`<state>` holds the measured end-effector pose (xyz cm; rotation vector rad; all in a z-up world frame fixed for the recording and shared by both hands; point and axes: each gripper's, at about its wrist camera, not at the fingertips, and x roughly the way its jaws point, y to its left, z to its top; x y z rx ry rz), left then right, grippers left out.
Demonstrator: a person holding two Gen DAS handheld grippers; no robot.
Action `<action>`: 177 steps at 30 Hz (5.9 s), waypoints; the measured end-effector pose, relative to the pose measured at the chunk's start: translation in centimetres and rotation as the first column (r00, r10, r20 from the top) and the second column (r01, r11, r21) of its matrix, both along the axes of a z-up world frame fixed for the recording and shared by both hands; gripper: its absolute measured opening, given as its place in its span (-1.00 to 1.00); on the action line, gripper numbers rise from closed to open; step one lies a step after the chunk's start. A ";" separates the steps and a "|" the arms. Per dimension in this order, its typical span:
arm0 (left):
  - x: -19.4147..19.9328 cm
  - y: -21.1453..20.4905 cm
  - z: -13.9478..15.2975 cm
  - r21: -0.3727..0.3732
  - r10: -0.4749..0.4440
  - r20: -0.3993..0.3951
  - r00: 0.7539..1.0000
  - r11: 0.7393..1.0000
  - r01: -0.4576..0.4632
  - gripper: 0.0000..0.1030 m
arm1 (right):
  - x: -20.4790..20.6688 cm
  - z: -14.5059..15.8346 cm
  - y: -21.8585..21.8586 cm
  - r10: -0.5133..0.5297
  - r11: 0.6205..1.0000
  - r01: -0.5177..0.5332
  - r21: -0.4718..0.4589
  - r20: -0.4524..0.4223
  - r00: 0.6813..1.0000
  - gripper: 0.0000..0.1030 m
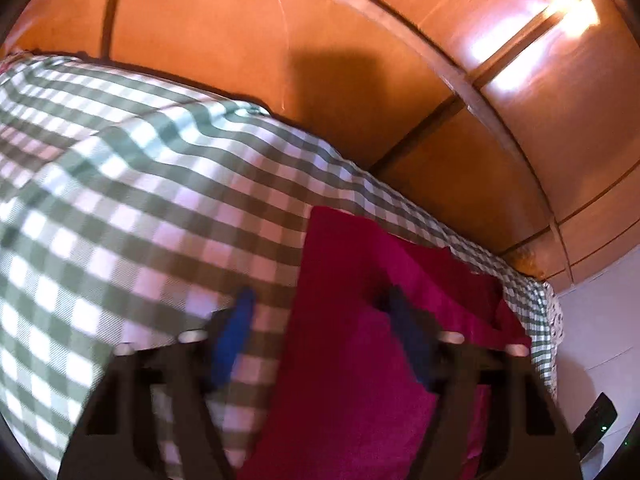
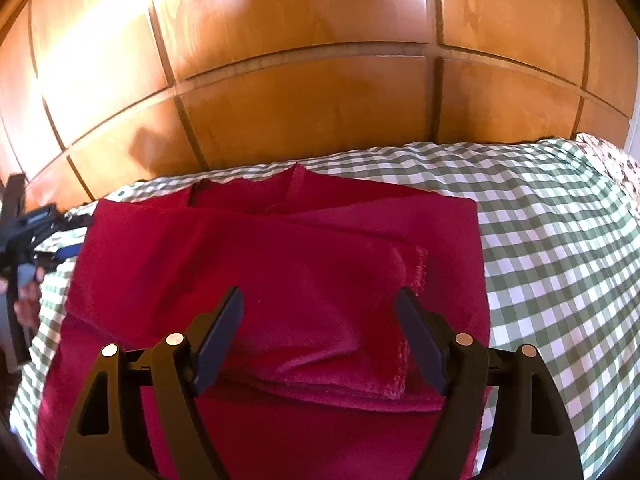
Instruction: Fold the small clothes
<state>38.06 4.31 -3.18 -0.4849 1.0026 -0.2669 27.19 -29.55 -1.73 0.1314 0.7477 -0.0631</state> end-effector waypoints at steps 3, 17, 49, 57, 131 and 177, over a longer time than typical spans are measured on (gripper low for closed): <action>-1.0 -0.7 0.9 0.080 0.049 0.091 0.995 0.995 -0.057 -0.83 | 0.4 -0.3 0.3 0.002 1.000 -0.002 -0.005 -0.004 1.000 0.50; -6.4 -1.6 2.4 0.279 0.077 0.234 0.969 0.950 -0.143 -0.51 | 2.0 -4.1 3.5 0.035 0.992 -0.043 -0.115 -0.073 0.997 0.72; -17.8 -1.5 2.6 0.384 -0.022 0.214 0.977 0.921 -0.064 0.36 | 2.0 -3.9 3.5 -0.013 0.990 0.001 -0.141 -0.086 0.996 0.92; -22.1 0.7 2.0 0.394 -0.035 0.192 0.981 0.918 -0.044 0.40 | -1.3 -2.6 3.4 -0.054 0.994 0.044 -0.102 -0.096 0.994 0.92; -22.9 5.0 -2.3 -0.008 -0.147 0.033 0.989 0.989 0.148 -0.67 | -16.1 -3.9 -4.9 -0.023 0.978 0.058 0.201 -0.175 0.984 0.12; -30.5 6.3 5.5 0.049 -0.205 0.232 0.951 0.979 0.199 -0.87 | -20.9 3.5 -2.9 0.051 0.997 -0.045 0.064 -0.092 0.994 -0.83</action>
